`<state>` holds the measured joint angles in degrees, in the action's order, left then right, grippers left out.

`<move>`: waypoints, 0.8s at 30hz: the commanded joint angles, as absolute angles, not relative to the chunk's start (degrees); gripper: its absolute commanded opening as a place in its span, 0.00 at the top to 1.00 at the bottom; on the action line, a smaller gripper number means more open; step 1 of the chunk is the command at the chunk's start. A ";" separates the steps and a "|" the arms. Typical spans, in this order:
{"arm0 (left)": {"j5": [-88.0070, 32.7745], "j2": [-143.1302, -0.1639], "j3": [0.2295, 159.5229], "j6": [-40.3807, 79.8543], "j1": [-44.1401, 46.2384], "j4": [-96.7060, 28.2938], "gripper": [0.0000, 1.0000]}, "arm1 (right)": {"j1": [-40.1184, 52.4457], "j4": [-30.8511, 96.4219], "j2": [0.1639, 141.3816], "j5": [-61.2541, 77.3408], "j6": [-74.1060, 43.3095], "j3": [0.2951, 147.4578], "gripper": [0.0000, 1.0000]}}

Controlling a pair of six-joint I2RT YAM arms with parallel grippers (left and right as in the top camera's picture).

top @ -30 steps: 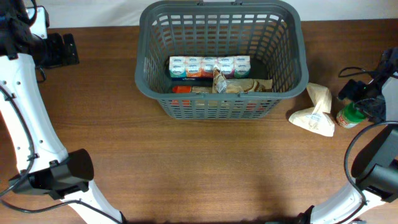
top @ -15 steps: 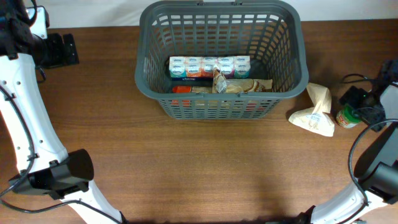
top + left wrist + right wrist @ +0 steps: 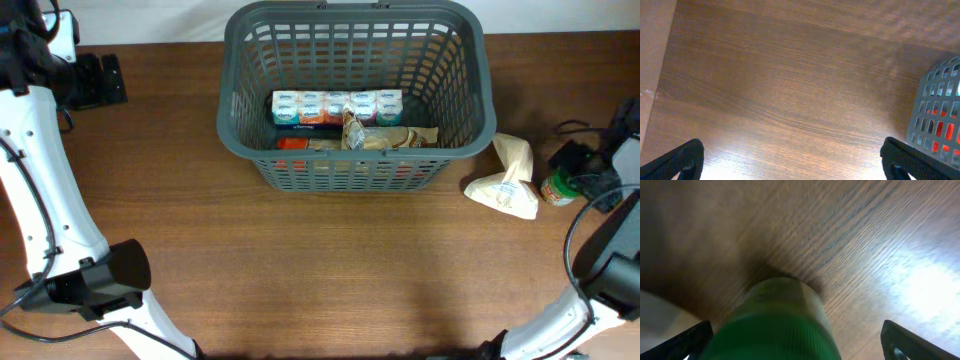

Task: Pack container
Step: 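Grasp the green-lidded jar with the right gripper, then lift the jar and set it into the basket, then release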

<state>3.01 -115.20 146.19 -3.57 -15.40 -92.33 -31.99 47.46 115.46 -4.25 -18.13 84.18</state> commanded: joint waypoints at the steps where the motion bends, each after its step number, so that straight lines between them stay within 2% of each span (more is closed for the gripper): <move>1: 2.39 -114.78 145.86 -3.01 -15.55 -92.27 0.01 | -31.90 46.94 118.87 -3.25 -19.42 83.50 0.01; 5: 2.39 -114.78 145.86 -3.01 -15.55 -92.27 0.01 | -31.90 46.13 119.00 -3.22 -19.79 83.50 0.02; 9: 2.42 -114.78 145.86 -3.01 -15.55 -92.27 0.01 | -31.90 46.22 119.00 -2.79 -20.47 83.50 0.14; 11: 2.39 -114.78 145.86 -3.01 -15.55 -92.27 0.01 | -31.90 46.24 119.00 -2.26 -20.45 83.50 0.26; 14: 2.42 -114.78 145.86 -3.01 -15.55 -92.27 0.01 | -31.90 46.24 119.00 -0.21 -20.45 83.50 0.55; 15: 2.39 -114.78 145.86 -3.01 -15.55 -92.27 0.01 | -31.90 46.54 118.98 0.82 -20.45 83.53 0.67; 20: 2.39 -114.78 145.86 -3.01 -15.55 -92.27 0.01 | -31.83 49.71 117.05 3.03 -20.40 84.90 0.82; 24: 2.39 -114.78 145.86 -3.01 -15.55 -92.25 0.01 | -29.61 57.34 107.59 4.62 -16.27 95.57 0.96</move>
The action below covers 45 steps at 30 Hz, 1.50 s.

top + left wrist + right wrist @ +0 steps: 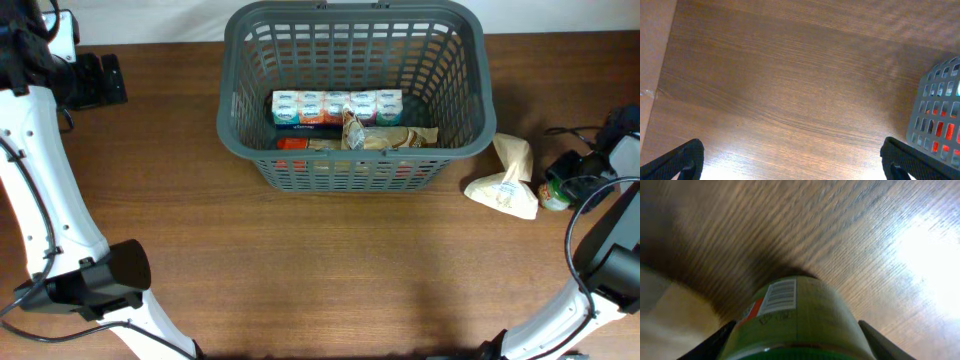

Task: Pack container
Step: 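Lift the jar and set it into the basket, then release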

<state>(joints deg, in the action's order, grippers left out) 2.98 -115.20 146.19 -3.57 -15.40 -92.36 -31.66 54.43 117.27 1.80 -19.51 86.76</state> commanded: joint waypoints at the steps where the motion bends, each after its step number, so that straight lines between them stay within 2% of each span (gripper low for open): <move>1: 2.39 -114.78 145.86 -3.01 -15.55 -92.27 0.01 | -28.18 59.33 104.92 5.61 -14.72 99.39 0.96; 6: 2.39 -114.78 145.86 -3.01 -15.55 -92.27 0.01 | -17.56 67.26 97.08 8.49 -11.46 117.73 0.96; 7: 2.39 -114.78 145.86 -3.01 -15.55 -92.27 0.01 | -12.29 68.40 95.66 8.62 -9.67 122.76 0.96; 12: 2.39 -114.78 145.86 -3.01 -15.55 -92.27 0.01 | 5.89 66.24 95.33 8.40 -9.19 127.70 0.96; 15: 2.39 -114.78 145.86 -3.01 -15.55 -92.25 0.01 | 13.28 65.12 99.00 7.97 -6.31 127.39 0.96; 19: 2.39 -114.78 145.86 -3.01 -15.55 -92.27 0.01 | 17.06 65.89 108.27 4.16 -6.15 127.39 0.96; 29: 2.39 -114.78 145.86 -3.01 -15.55 -92.27 0.01 | 15.75 67.18 128.03 5.17 -6.17 127.39 0.95; 30: 2.39 -114.78 145.86 -3.01 -15.55 -92.27 0.01 | 15.88 67.59 128.29 6.09 -6.17 127.39 0.87; 32: 2.39 -114.78 145.86 -3.01 -15.55 -92.27 0.01 | 16.40 68.66 127.81 6.24 -5.02 127.46 0.41; 33: 2.39 -114.78 145.86 -3.01 -15.55 -92.27 0.01 | 16.53 69.19 127.22 5.96 -3.99 127.70 0.24; 35: 2.39 -114.78 145.86 -3.01 -15.55 -92.27 0.01 | 16.51 71.50 125.43 5.04 -3.79 129.51 0.01; 38: 2.39 -114.78 145.86 -3.01 -15.55 -92.27 0.01 | 15.79 77.78 122.08 3.84 -3.81 136.03 0.01; 42: 2.39 -114.78 145.86 -3.01 -15.55 -92.25 0.01 | 13.32 83.35 115.52 -5.96 -3.88 148.88 0.01; 45: 2.39 -114.78 145.86 -3.01 -15.55 -92.27 0.01 | 4.67 82.63 109.14 -11.29 -5.56 155.70 0.01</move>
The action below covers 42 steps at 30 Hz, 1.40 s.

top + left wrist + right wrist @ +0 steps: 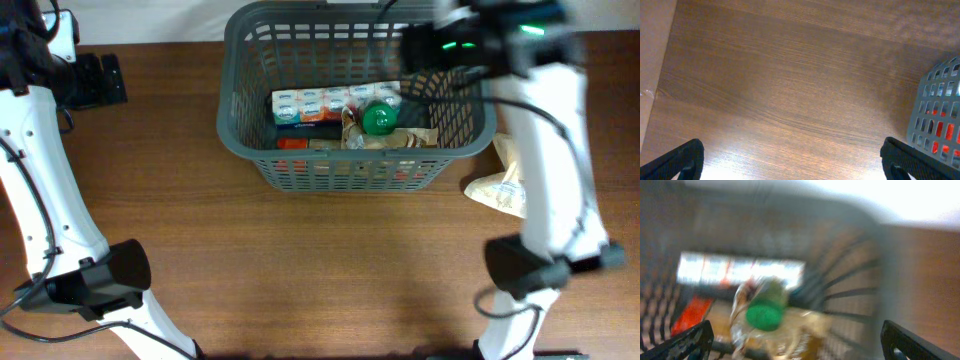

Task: Pack container
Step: 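Lift the jar and set it into the basket, then release, then grasp the cream paper bag with the right gripper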

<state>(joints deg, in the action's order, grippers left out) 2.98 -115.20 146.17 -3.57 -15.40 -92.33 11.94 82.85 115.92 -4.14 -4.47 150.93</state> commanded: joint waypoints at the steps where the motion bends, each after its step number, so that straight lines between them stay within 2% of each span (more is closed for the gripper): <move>1: 2.39 -114.78 145.86 -3.01 -15.55 -92.25 0.01 | 0.71 81.97 108.03 -11.22 -5.56 155.85 0.01; 6: 2.42 -114.78 145.86 -3.01 -15.55 -92.27 0.01 | -18.11 81.69 111.18 -6.74 -5.39 151.41 0.01; 9: 2.39 -114.78 145.86 -3.01 -15.55 -92.25 0.01 | -23.90 81.45 114.21 1.50 -6.33 143.90 0.01; 16: 2.39 -114.78 145.86 -3.01 -15.55 -92.27 0.01 | -25.04 70.91 121.14 5.63 -6.20 113.14 0.01; 24: 2.39 -114.78 145.86 -3.01 -15.55 -92.27 0.01 | -25.04 58.11 122.10 13.45 -3.18 94.74 0.01; 26: 2.39 -114.78 145.86 -3.01 -15.55 -92.27 0.01 | -25.02 54.65 122.10 15.27 -3.25 90.11 0.09; 29: 2.39 -114.78 145.86 -3.01 -15.55 -92.27 0.01 | -24.56 51.99 122.15 15.22 -3.38 86.32 0.13; 30: 2.39 -114.78 145.86 -3.01 -15.55 -92.27 0.01 | -24.23 50.61 122.15 15.22 -3.42 84.55 0.19; 31: 2.39 -114.78 145.86 -3.01 -15.55 -92.27 0.01 | -23.99 49.63 122.19 15.22 -3.53 83.37 0.29; 34: 2.39 -114.78 145.86 -3.01 -15.55 -92.25 0.01 | -23.86 49.12 122.17 15.25 -3.66 82.83 0.73; 35: 2.39 -114.78 145.86 -3.01 -15.55 -92.27 0.01 | -23.92 49.41 122.08 15.22 -4.21 83.22 0.95; 39: 2.39 -114.78 145.86 -3.01 -15.55 -92.27 0.01 | -24.40 56.45 119.33 15.25 -6.44 93.08 0.96; 42: 2.39 -114.78 145.86 -3.01 -15.55 -92.27 0.01 | -24.05 63.77 115.72 15.84 -6.33 107.77 0.96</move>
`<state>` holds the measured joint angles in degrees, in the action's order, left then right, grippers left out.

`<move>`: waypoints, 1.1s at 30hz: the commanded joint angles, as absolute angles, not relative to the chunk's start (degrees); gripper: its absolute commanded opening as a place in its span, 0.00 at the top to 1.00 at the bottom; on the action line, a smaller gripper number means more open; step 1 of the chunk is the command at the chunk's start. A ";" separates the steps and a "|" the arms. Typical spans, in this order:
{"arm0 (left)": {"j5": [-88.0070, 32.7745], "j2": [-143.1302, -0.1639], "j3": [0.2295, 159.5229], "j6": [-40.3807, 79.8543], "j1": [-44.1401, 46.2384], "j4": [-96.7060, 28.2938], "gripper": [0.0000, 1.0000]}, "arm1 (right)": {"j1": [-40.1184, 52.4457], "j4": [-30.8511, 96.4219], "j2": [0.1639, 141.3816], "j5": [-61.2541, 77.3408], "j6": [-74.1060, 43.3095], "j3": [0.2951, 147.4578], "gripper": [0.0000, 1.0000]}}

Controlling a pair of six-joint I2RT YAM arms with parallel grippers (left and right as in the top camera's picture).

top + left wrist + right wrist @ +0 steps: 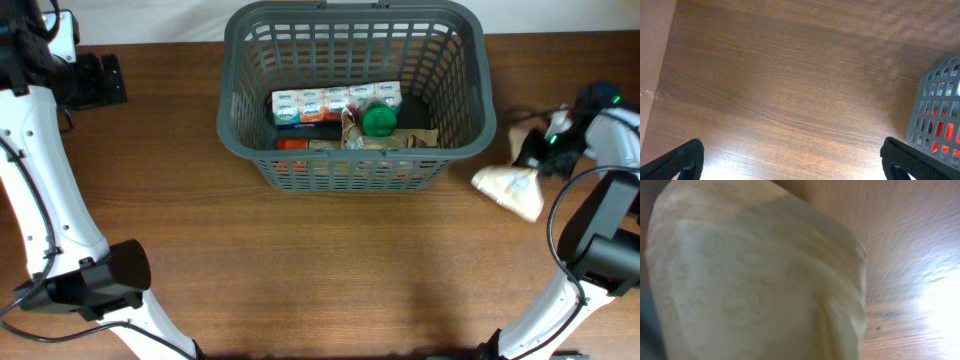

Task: Pack container
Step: 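Grasp the cream paper bag with the right gripper, then lift the cream bag and drop it into the basket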

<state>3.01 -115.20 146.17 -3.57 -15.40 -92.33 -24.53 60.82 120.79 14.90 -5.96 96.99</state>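
Note:
A grey mesh basket (350, 172) stands at the back middle of the table. It holds a row of tissue packs (335, 102), a red pack (292, 143), a crinkly bag (395, 140) and a green-lidded jar (378, 120). To its right a cream bag (512, 188) lies on the table. My right gripper (533, 148) is at the bag's upper end. The cream bag (750, 280) fills the right wrist view and hides the fingers. My left gripper (790, 162) hangs open over bare wood at the far left, with the basket's corner (940, 115) at the edge of its view.
The wooden table (300, 260) stretches in front of the basket. A dark cable (525, 114) trails behind the right gripper. In the left wrist view the table's left edge (662, 75) runs down the frame.
My right gripper was over the basket, above the green-lidded jar. Now it is out to the right, down at the cream bag. The jar stays in the basket. The left arm is unmoved.
The green-lidded jar stood on the table right of the cream bag, with my right gripper at it. Then the gripper was close around the jar. Then the jar was in the basket under an open gripper. Now that gripper is at the cream bag, which has shifted slightly.

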 commanded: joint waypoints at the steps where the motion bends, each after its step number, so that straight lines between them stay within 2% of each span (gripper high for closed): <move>1: 2.39 -114.78 145.86 -3.01 -15.55 -92.27 0.01 | -23.53 66.76 114.13 16.97 -6.17 116.03 0.96; 5: 2.39 -114.78 145.86 -3.01 -15.55 -92.27 0.01 | -19.11 70.72 111.28 21.85 -3.33 138.58 0.96; 7: 2.39 -114.78 145.86 -3.01 -15.55 -92.27 0.01 | -13.67 70.67 110.83 22.50 -2.85 149.29 0.96; 10: 2.42 -114.78 145.86 -3.01 -15.55 -92.25 0.01 | -5.41 69.52 110.83 22.50 1.43 154.89 0.96; 14: 2.39 -114.78 145.86 -3.01 -15.55 -92.27 0.01 | 9.06 67.37 113.32 22.04 5.13 153.12 0.96; 18: 2.39 -114.78 145.86 -3.01 -15.55 -92.27 0.01 | 17.76 66.61 121.45 21.89 7.07 150.80 0.96; 24: 2.42 -114.78 145.86 -3.01 -15.55 -92.27 0.01 | 24.75 67.51 132.97 25.69 7.62 149.51 0.96; 28: 2.42 -114.78 145.86 -3.01 -15.55 -92.27 0.01 | 28.80 69.19 136.14 25.91 17.43 148.40 0.96; 33: 2.42 -114.78 145.86 -3.01 -15.55 -92.27 0.01 | 29.21 68.95 136.38 21.17 25.06 141.25 0.96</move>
